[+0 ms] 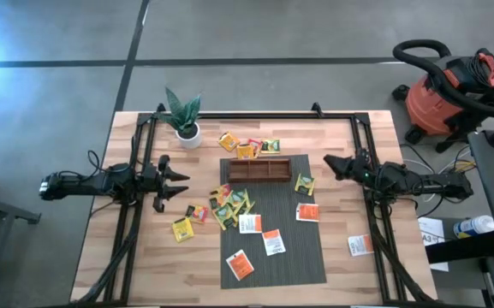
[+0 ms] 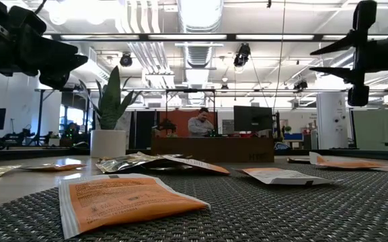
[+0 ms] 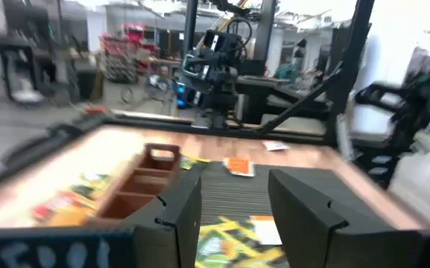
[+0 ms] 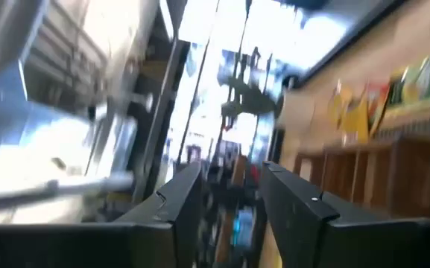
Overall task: Pick & Place Tea
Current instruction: Put the yellow tea bag into the left compartment of the wooden organizer
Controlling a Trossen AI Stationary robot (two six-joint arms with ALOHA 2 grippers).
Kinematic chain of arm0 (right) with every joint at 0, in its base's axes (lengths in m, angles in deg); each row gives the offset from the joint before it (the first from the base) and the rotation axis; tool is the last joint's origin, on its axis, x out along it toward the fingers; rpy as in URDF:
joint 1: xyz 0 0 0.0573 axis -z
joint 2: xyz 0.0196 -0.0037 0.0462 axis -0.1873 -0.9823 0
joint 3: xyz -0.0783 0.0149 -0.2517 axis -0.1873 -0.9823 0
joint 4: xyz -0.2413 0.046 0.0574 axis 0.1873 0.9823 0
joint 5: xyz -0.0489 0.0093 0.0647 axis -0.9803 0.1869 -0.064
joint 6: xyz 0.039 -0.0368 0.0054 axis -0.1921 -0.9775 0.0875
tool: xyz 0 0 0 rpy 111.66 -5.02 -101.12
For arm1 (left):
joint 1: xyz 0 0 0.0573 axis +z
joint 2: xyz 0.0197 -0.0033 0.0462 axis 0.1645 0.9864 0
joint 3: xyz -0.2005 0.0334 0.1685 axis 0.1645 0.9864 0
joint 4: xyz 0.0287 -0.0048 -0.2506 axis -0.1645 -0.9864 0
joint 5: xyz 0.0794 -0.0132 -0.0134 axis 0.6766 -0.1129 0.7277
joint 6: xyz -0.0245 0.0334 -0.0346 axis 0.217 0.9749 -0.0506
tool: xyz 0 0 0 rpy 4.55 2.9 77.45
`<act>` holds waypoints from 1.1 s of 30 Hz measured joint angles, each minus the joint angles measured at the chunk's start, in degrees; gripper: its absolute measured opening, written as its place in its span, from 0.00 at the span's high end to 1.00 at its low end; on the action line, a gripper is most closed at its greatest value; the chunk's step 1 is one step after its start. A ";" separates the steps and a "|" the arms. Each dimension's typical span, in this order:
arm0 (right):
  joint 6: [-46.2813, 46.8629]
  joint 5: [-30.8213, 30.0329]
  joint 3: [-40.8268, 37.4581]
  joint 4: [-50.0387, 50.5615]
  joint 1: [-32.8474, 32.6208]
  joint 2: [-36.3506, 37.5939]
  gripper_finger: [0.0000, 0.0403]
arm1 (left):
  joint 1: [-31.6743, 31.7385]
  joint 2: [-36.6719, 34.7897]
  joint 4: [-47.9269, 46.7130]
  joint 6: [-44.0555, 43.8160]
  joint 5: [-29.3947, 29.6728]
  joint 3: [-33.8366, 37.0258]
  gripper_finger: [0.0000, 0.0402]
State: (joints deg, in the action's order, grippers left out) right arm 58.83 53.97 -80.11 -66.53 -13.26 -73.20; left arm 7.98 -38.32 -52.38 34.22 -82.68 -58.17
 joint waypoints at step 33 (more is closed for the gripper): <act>-10.37 -5.02 -0.02 -55.78 13.33 -54.57 0.66 | -0.01 0.21 47.16 -24.91 9.05 0.07 0.62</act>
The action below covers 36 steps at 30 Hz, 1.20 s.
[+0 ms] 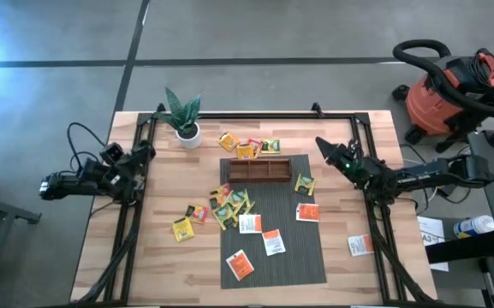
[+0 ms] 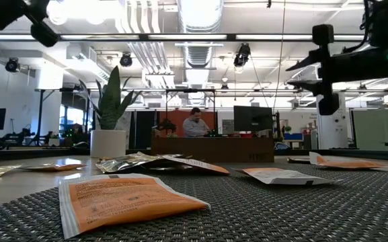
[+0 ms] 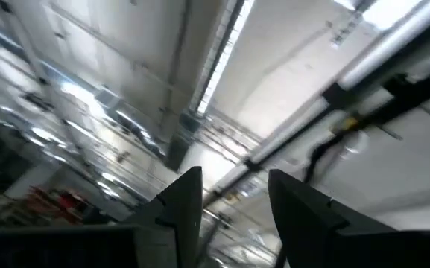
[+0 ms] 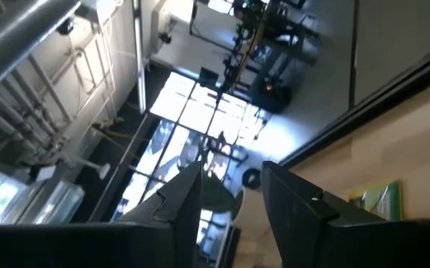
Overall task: Pick & Place Tea
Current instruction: Put the yellow tea bag into the left compartment of the wooden organizer
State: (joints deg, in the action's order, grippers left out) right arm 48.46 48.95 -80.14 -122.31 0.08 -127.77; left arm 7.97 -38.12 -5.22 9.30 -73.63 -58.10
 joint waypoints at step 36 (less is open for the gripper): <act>-29.34 41.07 57.63 86.70 25.76 -32.70 0.66 | 24.61 61.60 -60.95 -6.26 -12.22 -48.76 0.63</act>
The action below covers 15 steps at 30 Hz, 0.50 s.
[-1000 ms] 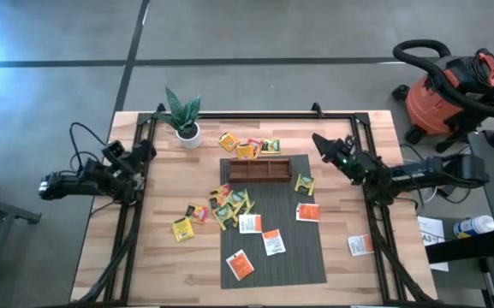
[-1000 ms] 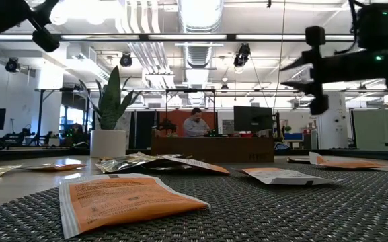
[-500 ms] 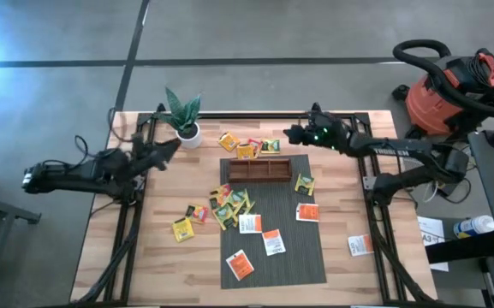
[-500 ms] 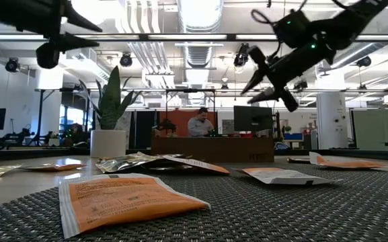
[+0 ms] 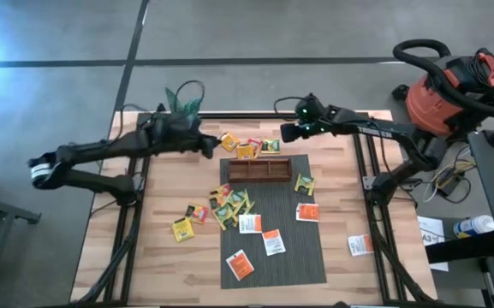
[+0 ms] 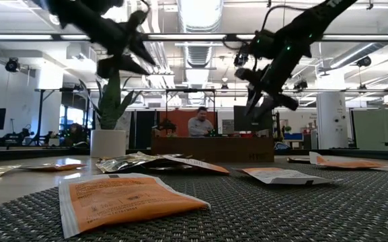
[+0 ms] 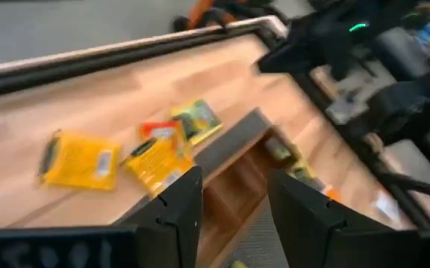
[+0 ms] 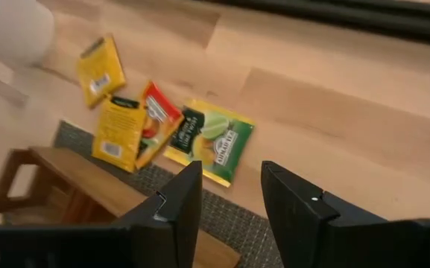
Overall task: Pick & Place Tea
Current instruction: Put the yellow tea bag into the left compartment of the wooden organizer
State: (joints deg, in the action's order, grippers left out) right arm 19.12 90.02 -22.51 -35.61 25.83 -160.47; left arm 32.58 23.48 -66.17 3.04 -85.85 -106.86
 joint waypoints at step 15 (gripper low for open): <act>-4.39 6.83 3.28 -0.19 4.54 -10.61 0.66 | 1.42 30.27 -5.45 9.95 -6.08 -22.91 0.63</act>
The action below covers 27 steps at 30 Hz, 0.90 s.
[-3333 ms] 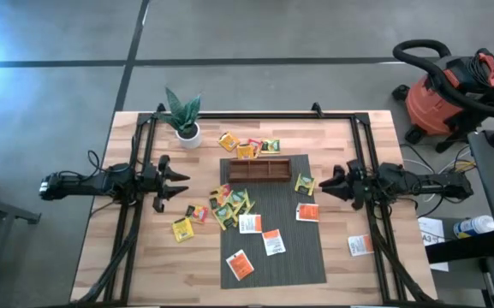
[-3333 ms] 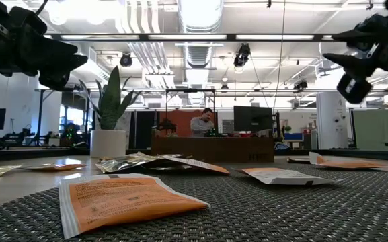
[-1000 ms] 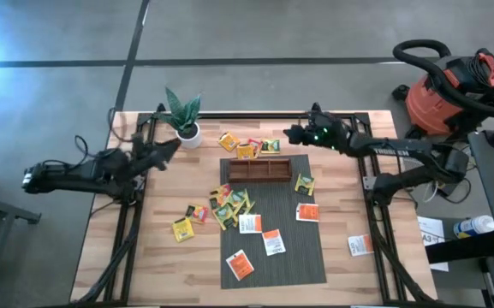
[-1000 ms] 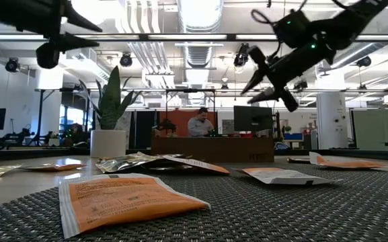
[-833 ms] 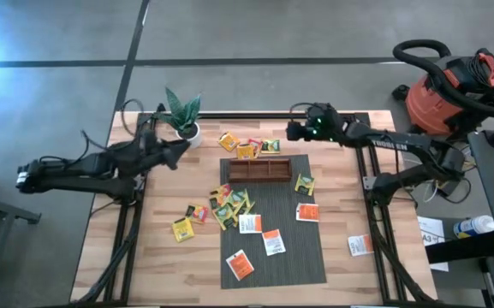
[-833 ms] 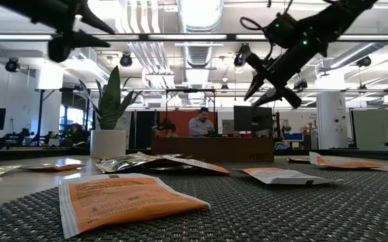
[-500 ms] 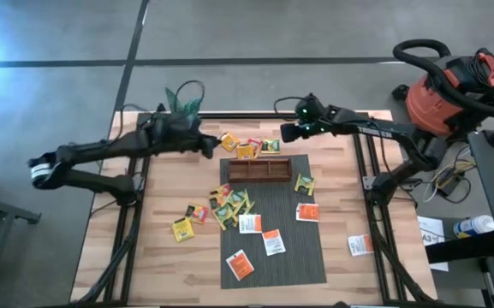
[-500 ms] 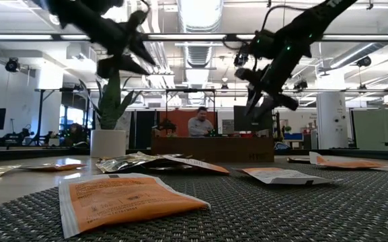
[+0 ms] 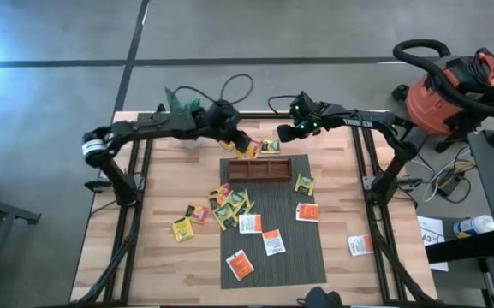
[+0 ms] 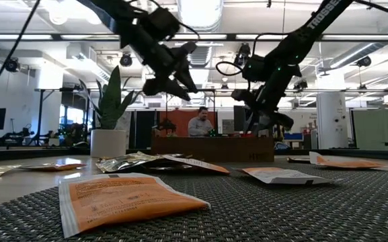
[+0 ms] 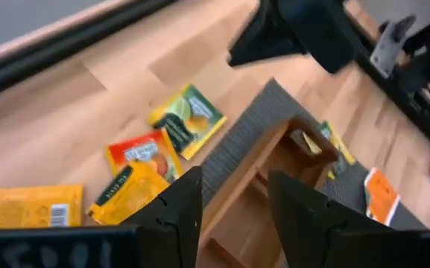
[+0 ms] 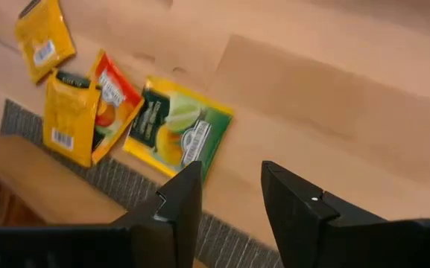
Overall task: Pick & Place Tea
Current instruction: Put the yellow tea bag into the left compartment of the wooden organizer
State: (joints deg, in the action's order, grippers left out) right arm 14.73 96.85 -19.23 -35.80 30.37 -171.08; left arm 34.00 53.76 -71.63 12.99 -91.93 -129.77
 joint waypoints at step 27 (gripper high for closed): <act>-3.16 9.58 -2.22 -4.84 4.36 -6.23 0.66 | 1.29 31.64 -8.94 9.00 0.77 -25.20 0.63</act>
State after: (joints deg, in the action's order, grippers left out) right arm 11.57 106.43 -21.45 -40.64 34.73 -177.30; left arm 35.29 85.40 -80.57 21.99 -91.16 -154.97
